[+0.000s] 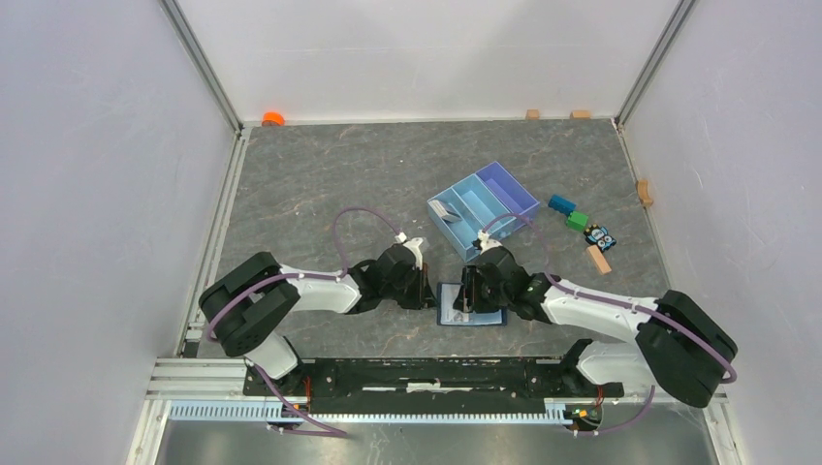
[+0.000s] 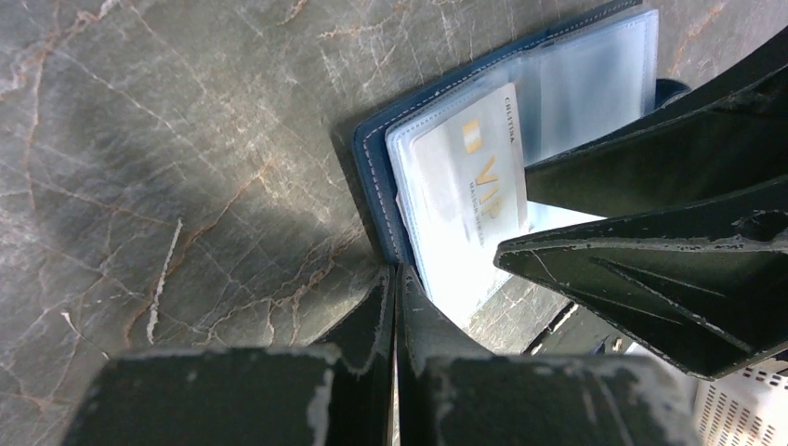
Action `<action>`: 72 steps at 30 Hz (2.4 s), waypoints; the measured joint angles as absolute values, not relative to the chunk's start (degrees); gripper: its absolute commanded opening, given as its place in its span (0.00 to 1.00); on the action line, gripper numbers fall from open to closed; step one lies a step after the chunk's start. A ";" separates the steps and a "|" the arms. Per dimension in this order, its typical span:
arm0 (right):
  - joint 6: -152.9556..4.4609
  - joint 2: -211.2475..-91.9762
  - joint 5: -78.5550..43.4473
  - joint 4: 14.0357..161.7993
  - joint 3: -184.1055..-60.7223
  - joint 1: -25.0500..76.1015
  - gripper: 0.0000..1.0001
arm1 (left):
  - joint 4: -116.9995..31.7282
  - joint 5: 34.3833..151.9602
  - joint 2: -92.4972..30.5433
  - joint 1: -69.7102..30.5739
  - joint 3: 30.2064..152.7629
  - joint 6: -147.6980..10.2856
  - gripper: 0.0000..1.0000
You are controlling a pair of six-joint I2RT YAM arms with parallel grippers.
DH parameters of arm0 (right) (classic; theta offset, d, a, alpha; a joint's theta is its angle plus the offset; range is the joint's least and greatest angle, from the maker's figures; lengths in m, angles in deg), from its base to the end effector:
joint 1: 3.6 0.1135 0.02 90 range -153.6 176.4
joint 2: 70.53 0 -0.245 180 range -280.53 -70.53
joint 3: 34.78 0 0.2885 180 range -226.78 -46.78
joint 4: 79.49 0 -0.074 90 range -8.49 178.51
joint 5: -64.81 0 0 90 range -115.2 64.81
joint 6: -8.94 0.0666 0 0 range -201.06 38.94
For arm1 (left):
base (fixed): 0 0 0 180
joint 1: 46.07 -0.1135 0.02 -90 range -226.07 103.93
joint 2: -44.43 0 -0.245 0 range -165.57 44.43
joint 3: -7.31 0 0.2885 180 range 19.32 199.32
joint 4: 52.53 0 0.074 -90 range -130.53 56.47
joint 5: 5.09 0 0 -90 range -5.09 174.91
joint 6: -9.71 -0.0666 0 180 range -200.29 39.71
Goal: Put the credit cards into the card holder
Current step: Insert the credit card into the card holder, then pick up the credit card from the storage box.
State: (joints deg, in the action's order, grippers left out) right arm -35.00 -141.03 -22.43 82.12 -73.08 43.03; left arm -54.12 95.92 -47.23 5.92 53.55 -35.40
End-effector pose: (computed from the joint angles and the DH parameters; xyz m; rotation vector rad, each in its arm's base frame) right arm 0.1841 0.1996 0.0821 -0.0355 2.6080 0.7192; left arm 0.1933 -0.2680 0.0564 0.2644 2.5580 -0.9838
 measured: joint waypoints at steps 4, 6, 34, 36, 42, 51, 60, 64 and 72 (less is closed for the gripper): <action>-36.11 -143.26 -24.07 80.26 -75.62 44.67 0.47 | -54.36 96.33 -46.53 5.92 52.68 -35.38 0.02; -36.88 -144.20 -25.29 79.32 -76.84 45.59 0.48 | -54.47 96.66 -46.38 5.92 52.44 -35.40 0.02; -69.79 -152.68 -40.02 64.83 -110.66 42.31 0.98 | -15.10 96.66 -20.15 -16.77 64.42 -49.04 1.00; -71.87 -156.26 -40.29 64.68 -113.19 41.24 0.98 | -10.51 95.43 -17.81 -20.13 69.53 -52.93 1.00; -77.01 -170.08 -43.04 63.96 -123.84 39.75 0.98 | -6.36 92.37 -16.98 -23.33 75.41 -59.62 1.00; -81.40 -183.37 -50.34 63.87 -134.09 39.75 0.97 | -5.42 92.64 -19.43 -26.56 71.74 -61.74 1.00; -80.44 -189.55 -47.63 63.65 -135.16 39.66 0.90 | -5.44 92.57 -19.19 -26.60 71.74 -62.44 1.00; -79.94 -190.43 -46.67 63.17 -135.16 39.66 0.89 | -5.44 92.57 -19.01 -26.60 71.74 -62.44 1.00; -79.06 -189.88 -45.51 63.30 -135.05 39.64 0.86 | -5.46 92.57 -18.70 -26.60 71.52 -62.44 1.00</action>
State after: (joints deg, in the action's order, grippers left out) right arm -79.06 -189.88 -45.51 63.30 -135.05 39.64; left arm -5.46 92.57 -18.70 -26.60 71.52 -62.44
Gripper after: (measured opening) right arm 0.872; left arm 0.994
